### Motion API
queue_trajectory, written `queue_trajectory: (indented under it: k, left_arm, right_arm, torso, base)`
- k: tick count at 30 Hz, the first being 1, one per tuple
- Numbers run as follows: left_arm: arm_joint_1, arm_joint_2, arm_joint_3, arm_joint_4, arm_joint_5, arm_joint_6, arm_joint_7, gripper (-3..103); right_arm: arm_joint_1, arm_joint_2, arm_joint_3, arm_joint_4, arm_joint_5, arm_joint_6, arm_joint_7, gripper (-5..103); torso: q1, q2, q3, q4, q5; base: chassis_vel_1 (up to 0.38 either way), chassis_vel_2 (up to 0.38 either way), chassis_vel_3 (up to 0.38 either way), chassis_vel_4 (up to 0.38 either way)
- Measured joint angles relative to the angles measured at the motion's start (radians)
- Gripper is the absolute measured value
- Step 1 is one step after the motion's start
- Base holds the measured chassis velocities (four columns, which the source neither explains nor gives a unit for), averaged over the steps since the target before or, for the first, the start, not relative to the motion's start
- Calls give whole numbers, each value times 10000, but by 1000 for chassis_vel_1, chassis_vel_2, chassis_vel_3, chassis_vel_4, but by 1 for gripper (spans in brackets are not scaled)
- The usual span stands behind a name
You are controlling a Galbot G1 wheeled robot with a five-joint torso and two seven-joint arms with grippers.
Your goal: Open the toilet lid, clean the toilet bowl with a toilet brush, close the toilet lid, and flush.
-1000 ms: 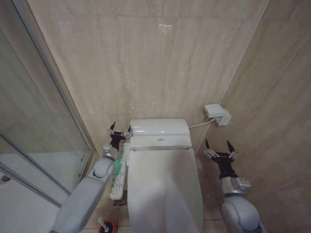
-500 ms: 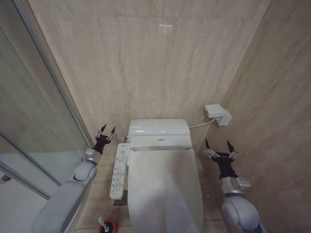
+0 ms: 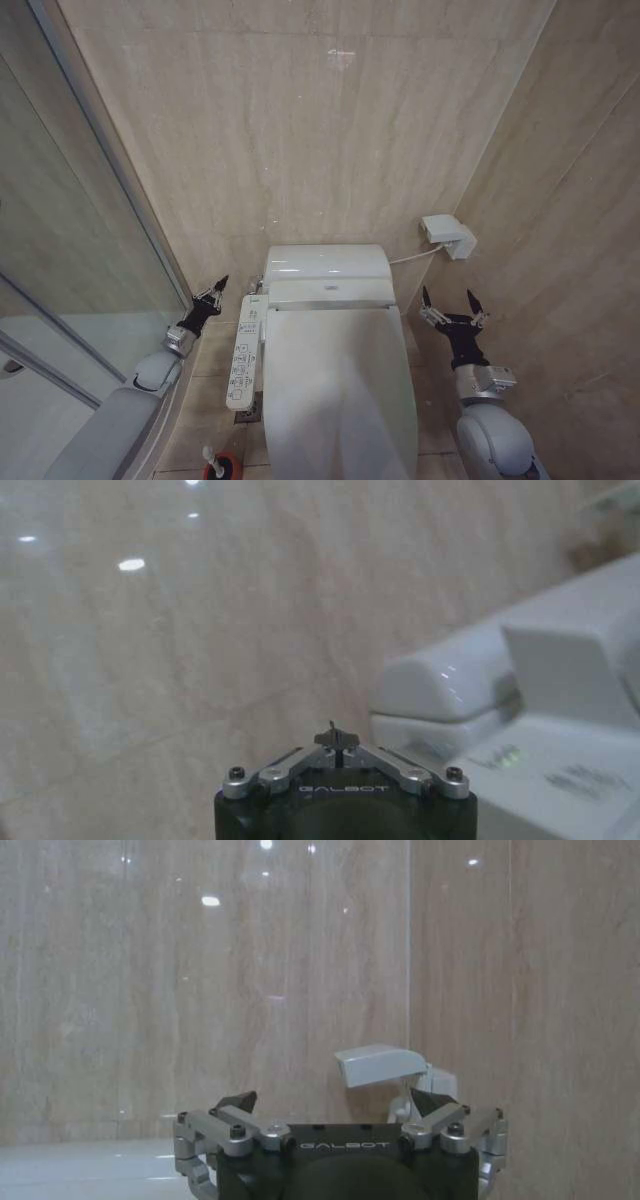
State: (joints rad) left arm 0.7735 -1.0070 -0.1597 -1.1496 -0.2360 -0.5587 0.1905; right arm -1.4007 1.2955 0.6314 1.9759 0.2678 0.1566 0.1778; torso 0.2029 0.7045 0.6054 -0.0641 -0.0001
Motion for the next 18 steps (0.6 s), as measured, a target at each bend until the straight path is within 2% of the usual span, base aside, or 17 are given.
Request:
queue_trajectory:
  k: [1,3,4,5,6,18]
  left_arm:
    - [0,0,0,0,0,0,0,6]
    - [-194,-87,3,448,227,-509,597,6]
    - [-194,-87,3,448,227,-509,597,6]
    - [-319,-157,39,654,285,-743,853,0]
    - [-413,-203,105,775,300,-853,981,0]
    - [-1323,-529,639,2129,262,-1373,1762,0]
  right_arm:
    - [0,0,0,0,0,0,0,100]
    - [0,0,0,0,0,0,0,100]
    - [0,0,0,0,0,0,0,100]
    - [0,0,0,0,0,0,0,100]
    - [0,0,0,0,0,0,0,100]
    - [0,0,0,0,0,0,0,100]
  torso:
    - [0,0,0,0,0]
    - [0,0,0,1,0]
    - [0,0,0,1,0]
    - [0,0,0,1,0]
    - [0,0,0,-1,0]
    - [0,0,1,0,0]
  base:
    - [0,0,0,0]
    - [0,0,0,0]
    - [0,0,0,0]
    - [0,0,0,0]
    - [0,0,0,0]
    - [0,0,0,0]
